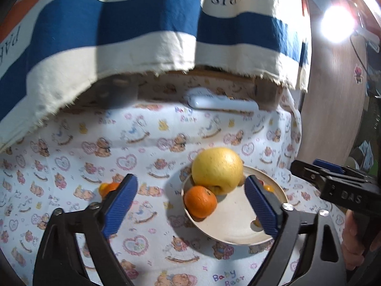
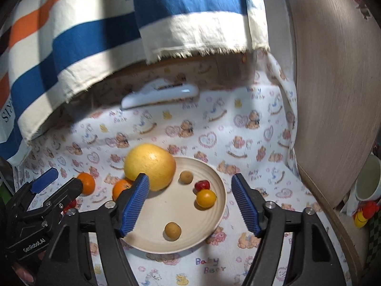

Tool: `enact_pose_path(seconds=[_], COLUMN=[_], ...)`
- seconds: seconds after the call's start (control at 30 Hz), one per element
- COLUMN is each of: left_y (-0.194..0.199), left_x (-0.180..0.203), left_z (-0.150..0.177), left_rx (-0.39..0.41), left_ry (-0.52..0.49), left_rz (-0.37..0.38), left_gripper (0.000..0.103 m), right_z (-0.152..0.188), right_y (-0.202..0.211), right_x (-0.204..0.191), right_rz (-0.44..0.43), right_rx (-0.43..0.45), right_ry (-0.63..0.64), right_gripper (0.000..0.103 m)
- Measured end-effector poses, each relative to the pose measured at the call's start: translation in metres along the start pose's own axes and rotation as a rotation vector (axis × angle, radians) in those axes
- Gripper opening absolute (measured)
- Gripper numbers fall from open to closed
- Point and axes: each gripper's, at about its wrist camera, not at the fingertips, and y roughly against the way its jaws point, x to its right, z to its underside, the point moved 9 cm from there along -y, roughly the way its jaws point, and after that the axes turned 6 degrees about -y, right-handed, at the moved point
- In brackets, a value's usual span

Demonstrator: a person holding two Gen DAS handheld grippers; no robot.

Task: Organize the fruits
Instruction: 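Open the left gripper over the plate while the right gripper releases its brown fruit, then move both open grippers back toward the red plums beside the mandarin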

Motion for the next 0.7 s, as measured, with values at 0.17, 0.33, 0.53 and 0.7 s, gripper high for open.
enact_pose_path(seconds=[0.17,0.33,0.53,0.7], left_y=[0.018,0.038,0.063,0.077], left_x=[-0.013,-0.029,-0.054,-0.077], left_z=[-0.015,-0.016,-0.006,0.005], left_rx=[0.063,0.073,0.078,0.078], left_ry=[-0.008,-0.025,-0.046,-0.045], left_rz=[-0.038,-0.085,-0.141,-0.175], left_gripper=[0.099,0.1,0.1,0.102], right_z=[-0.004,-0.001,0.006,0.011], right_y=[0.011,0.01,0.008,0.008], right_x=[-0.01,-0.017,-0.023,-0.033], right_rz=[-0.027,-0.022,-0.037,-0.053], right_rx=[0.049,0.053,0.05,0.065], right_ry=[0.02,0.054,0.062,0.07], right_gripper=[0.083,0.083,0.086,0.087])
